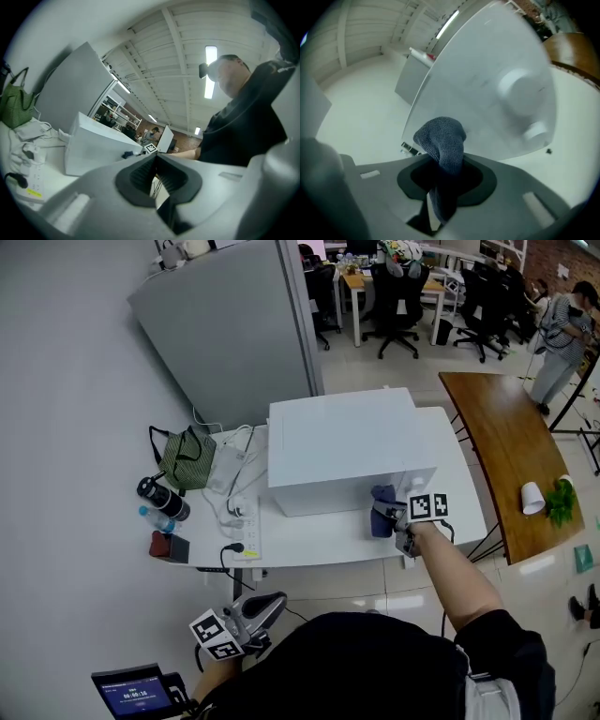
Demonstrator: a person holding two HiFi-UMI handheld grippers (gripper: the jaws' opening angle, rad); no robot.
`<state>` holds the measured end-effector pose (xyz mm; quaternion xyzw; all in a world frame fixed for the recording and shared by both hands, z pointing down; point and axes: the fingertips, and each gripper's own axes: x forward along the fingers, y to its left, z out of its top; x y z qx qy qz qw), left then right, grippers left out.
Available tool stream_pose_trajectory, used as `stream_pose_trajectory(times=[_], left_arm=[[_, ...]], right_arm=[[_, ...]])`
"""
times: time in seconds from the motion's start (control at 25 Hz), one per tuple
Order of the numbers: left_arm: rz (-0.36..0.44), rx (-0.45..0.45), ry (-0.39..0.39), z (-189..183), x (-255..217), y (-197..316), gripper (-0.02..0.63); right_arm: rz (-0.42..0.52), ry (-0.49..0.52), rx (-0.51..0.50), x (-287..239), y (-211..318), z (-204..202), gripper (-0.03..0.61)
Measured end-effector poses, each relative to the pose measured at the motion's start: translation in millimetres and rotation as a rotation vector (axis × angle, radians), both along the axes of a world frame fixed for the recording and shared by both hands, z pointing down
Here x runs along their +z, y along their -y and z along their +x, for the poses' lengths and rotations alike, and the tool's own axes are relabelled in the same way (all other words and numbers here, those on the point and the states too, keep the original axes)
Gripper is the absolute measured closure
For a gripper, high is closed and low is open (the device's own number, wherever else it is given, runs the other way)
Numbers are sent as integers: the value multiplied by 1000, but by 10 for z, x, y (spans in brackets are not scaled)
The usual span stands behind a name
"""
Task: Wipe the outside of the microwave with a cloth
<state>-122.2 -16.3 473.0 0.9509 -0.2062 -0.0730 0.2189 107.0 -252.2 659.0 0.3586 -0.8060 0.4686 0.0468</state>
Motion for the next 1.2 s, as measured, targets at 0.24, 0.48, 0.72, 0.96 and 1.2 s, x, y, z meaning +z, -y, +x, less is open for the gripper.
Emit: stream_pose_trajectory(times=[0.24, 0.48, 0.72, 0.96, 1.2], left_arm=[[-45, -118, 15, -744, 130, -200, 611], [-91, -227, 55, -1453, 263, -394, 611], [-83, -210, 61, -1386, 211, -278, 611], [-53, -46, 60, -528, 131, -9, 611], [-36, 82, 64, 305, 75, 90, 611]], right_arm=[[-38, -17, -299, 367, -99, -1966, 480], [-54, 14, -315, 520, 149, -2898, 480], [-49, 34, -219, 523, 241, -2218, 480], [-45, 21, 0, 489, 219, -460, 480], [-51, 81, 193, 377, 171, 773, 485]])
